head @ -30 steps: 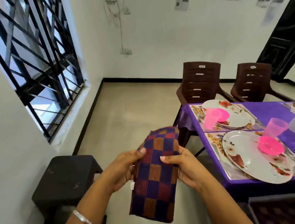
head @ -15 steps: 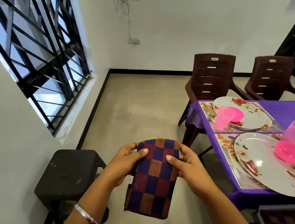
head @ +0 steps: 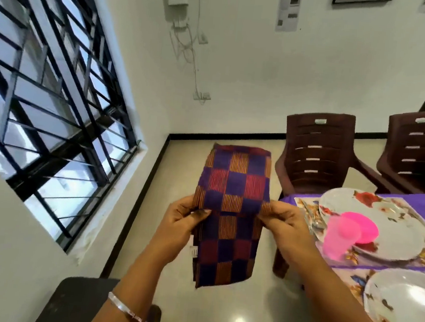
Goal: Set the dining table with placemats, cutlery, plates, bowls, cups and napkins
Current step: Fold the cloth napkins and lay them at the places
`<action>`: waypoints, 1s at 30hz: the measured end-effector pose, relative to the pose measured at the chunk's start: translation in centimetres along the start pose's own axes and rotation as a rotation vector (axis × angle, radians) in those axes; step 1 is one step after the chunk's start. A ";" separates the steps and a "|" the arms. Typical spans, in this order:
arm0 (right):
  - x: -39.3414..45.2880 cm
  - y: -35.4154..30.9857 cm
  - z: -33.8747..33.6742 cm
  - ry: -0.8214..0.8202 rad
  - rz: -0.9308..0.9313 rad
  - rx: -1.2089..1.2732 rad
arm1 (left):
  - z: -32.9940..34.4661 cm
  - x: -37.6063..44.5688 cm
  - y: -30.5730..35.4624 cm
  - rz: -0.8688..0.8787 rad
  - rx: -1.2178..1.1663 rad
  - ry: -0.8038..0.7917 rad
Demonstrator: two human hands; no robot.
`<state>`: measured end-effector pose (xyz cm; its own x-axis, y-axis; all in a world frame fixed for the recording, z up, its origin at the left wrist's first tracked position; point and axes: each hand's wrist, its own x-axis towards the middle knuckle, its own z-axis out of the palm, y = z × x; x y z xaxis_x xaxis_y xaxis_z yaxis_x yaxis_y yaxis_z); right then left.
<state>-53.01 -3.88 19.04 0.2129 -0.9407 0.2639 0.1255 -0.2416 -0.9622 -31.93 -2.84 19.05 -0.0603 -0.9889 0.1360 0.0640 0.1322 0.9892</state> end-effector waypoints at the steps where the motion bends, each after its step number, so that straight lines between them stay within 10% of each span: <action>1: 1.3 -0.4 -0.7 -0.037 -0.058 -0.023 | 0.3 1.3 0.2 0.031 -0.002 0.018; 22: 33.9 11.1 -6.0 -0.066 0.110 0.284 | -3.4 33.2 -3.7 0.449 0.289 0.092; 26: 43.9 12.5 -4.2 -0.146 0.220 0.174 | -7.2 43.4 -3.6 0.343 0.147 0.137; 30: 51.9 14.5 -3.3 0.045 0.204 0.167 | -9.9 53.1 -3.8 -0.135 -0.034 0.084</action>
<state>-43.34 -56.96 18.52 0.2075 -0.9764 0.0592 0.2435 -0.0071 -0.9699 -25.53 -56.54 21.93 0.0130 -0.9999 -0.0042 0.0943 -0.0029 0.9955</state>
